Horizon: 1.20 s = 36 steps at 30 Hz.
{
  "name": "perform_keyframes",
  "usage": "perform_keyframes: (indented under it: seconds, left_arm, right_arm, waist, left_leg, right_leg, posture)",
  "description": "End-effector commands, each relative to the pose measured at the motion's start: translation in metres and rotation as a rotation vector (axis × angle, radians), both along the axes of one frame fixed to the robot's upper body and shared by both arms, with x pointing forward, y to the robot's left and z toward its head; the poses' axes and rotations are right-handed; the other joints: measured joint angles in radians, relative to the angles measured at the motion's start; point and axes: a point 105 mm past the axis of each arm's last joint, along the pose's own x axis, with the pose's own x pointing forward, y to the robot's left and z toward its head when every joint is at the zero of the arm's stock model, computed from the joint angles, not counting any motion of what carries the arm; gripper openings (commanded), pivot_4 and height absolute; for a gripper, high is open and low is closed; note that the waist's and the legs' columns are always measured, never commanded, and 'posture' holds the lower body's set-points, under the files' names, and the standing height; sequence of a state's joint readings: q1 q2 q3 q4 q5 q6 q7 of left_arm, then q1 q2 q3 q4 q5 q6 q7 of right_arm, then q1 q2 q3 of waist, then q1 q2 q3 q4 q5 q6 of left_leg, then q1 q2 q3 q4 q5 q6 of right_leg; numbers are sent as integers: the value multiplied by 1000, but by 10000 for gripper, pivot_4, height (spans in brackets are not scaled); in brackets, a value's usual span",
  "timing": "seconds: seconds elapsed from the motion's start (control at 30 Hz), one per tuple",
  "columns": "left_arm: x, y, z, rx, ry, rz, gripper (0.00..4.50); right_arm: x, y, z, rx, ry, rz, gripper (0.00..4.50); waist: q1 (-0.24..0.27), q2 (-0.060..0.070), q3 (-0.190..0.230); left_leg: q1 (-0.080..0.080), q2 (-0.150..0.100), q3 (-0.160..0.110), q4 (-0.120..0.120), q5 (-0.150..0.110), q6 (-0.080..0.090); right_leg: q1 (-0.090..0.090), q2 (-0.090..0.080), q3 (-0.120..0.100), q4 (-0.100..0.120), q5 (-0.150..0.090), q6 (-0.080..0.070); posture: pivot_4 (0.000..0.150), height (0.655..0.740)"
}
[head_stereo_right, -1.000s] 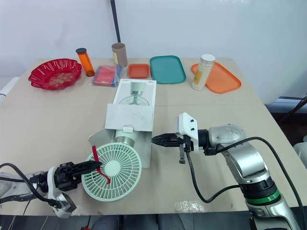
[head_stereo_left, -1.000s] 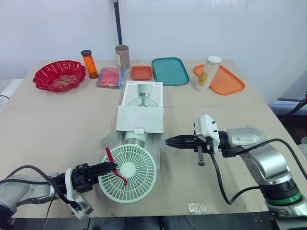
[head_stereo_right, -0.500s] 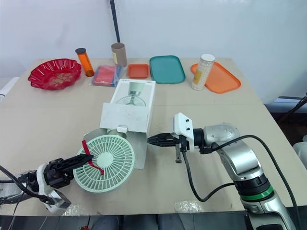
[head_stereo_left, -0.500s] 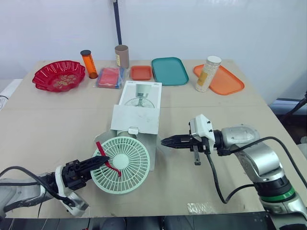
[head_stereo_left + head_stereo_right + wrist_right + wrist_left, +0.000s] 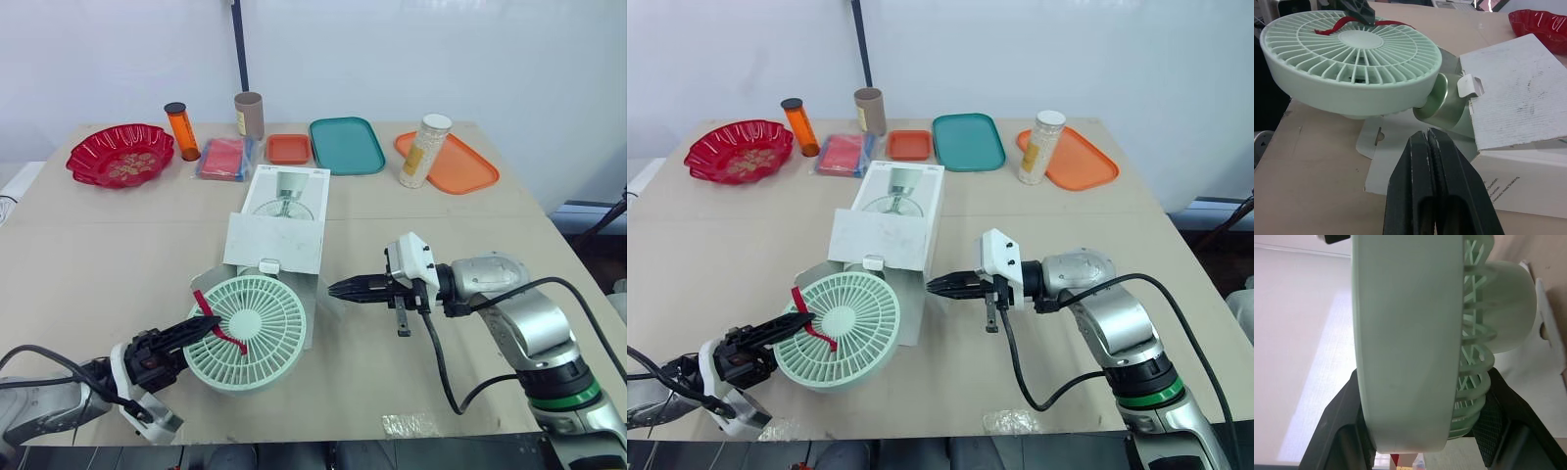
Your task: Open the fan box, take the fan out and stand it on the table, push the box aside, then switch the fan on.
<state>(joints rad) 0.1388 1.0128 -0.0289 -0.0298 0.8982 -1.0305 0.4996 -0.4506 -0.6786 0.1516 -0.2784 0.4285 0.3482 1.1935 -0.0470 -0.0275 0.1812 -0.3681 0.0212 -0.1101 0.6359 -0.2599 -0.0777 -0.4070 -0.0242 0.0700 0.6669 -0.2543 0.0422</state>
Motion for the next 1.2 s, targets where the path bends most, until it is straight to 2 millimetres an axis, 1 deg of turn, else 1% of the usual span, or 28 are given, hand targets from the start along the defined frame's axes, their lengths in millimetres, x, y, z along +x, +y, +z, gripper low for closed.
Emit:
perform_keyframes:
  seconds: [0.03,0.2,0.33,0.5,0.8,1.1,1.2]
  left_arm:
    - [0,-3,19,-78,-36,-9,20003]
    - [-4,-8,17,-82,-13,-34,20003]
    - [-4,-7,19,-99,4,-21,20003]
    - [-11,-9,18,-134,90,-30,20003]
    - [-15,-9,32,-201,135,6,20003]
    - [-16,-14,40,-271,198,49,20003]
    - [-20,-18,43,-284,221,47,20003]
  right_arm:
    - [-2,4,15,33,-41,29,0]
    - [0,4,15,30,-44,24,0]
    - [-1,4,15,32,-44,24,0]
    - [0,5,15,33,-45,26,0]
    - [-1,7,15,38,-47,34,0]
    - [-2,7,14,41,-42,38,0]
    - [-1,7,13,40,-40,38,0]
  waist:
    - [0,0,0]
    - [1,0,0]
    - [1,0,0]
    - [0,0,0]
    - [0,0,0]
    - [0,0,0]
    - [0,0,0]
  left_leg:
    - [0,0,0,0,0,0]
    - [0,0,0,0,0,0]
    - [0,0,0,0,0,0]
    - [0,0,0,0,0,0]
    - [0,0,0,0,0,0]
    - [0,0,0,0,0,0]
    - [0,0,0,1,0,0]
  right_leg:
    - [0,0,0,0,0,0]
    - [0,0,0,0,0,0]
    - [0,0,0,0,0,0]
    - [0,0,0,0,0,0]
    - [0,0,0,0,0,0]
    - [0,0,0,0,0,0]
    - [0,1,0,0,0,0]
  posture:
    - [1500,7400]
    - [1500,7400]
    - [1500,7400]
    - [1500,7400]
    - [1500,7400]
    - [1500,7400]
    - [1500,7400]
